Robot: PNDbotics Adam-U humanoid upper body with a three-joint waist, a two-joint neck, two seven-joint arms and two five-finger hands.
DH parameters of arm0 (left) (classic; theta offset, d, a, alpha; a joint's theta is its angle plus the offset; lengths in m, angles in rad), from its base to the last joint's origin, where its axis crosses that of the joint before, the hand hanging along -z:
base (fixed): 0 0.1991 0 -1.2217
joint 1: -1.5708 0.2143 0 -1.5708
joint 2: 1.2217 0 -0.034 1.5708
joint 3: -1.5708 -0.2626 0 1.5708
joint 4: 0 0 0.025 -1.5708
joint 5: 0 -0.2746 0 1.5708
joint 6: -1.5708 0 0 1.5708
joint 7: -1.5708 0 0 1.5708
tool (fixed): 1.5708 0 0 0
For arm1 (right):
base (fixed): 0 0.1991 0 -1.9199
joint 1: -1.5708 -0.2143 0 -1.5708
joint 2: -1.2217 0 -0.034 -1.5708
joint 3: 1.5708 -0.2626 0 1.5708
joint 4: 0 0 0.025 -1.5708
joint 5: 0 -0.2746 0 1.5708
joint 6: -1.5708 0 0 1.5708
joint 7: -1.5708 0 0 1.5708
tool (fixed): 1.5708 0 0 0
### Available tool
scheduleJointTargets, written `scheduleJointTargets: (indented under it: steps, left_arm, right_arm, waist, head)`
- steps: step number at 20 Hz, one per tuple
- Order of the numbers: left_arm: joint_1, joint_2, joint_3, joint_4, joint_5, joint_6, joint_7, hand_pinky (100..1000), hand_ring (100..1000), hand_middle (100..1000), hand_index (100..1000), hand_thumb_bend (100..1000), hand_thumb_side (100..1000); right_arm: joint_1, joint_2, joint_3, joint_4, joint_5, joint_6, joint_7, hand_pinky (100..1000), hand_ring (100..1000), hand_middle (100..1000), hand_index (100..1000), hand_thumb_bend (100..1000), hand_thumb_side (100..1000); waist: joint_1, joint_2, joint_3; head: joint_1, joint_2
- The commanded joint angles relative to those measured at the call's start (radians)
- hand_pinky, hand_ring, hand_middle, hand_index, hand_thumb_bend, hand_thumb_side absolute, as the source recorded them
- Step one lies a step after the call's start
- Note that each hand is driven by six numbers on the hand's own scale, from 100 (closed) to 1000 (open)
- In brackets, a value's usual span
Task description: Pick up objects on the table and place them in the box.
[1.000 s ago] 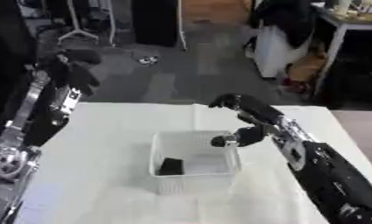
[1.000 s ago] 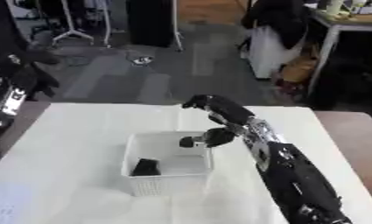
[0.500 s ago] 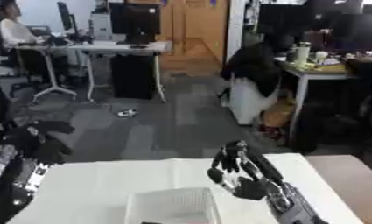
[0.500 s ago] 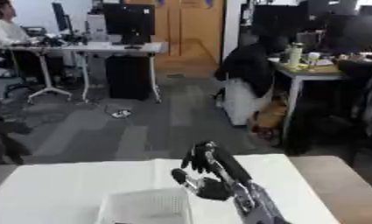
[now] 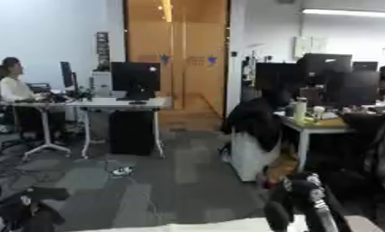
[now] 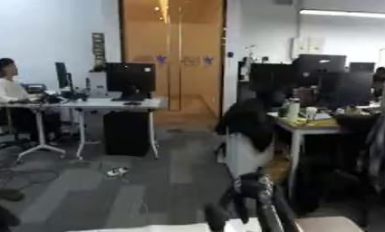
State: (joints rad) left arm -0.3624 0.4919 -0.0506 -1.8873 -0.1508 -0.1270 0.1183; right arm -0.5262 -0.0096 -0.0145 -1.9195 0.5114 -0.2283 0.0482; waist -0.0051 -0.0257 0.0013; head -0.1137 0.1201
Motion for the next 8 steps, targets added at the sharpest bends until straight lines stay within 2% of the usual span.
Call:
scheduleJointTargets:
  steps: [1, 2, 5, 8]
  left_arm:
    - [-0.015, 0.018, 0.016, -0.014, 0.004, 0.000, 0.008, 418, 535, 677, 786, 134, 885]
    - [-0.018, 0.018, 0.015, -0.014, 0.003, 0.000, 0.008, 418, 535, 677, 786, 134, 886]
    - [-0.021, 0.017, 0.014, -0.014, 0.003, -0.001, 0.007, 417, 534, 677, 786, 134, 886]
    - [-0.021, 0.017, 0.015, -0.014, 0.003, 0.000, 0.008, 417, 534, 677, 786, 134, 886]
  right_arm:
    - [-0.008, 0.016, 0.007, -0.037, 0.009, 0.038, -0.030, 100, 127, 170, 375, 413, 816]
    - [-0.009, 0.014, 0.011, -0.037, 0.015, 0.039, -0.029, 100, 133, 176, 378, 411, 818]
    - [-0.010, 0.011, 0.010, -0.039, 0.027, 0.040, -0.027, 100, 139, 182, 383, 405, 823]
    - [-0.006, 0.012, 0.010, -0.051, 0.045, 0.041, -0.006, 100, 152, 195, 395, 392, 838]
  waist:
    - [0.005, -0.011, 0.000]
    - [0.005, -0.010, 0.000]
    - [0.006, -0.009, 0.000]
    - [0.005, -0.005, -0.004]
  head:
    - [-0.052, -0.037]
    - [-0.097, -0.057]
    - [-0.163, -0.089]
    - [-0.259, -0.160]
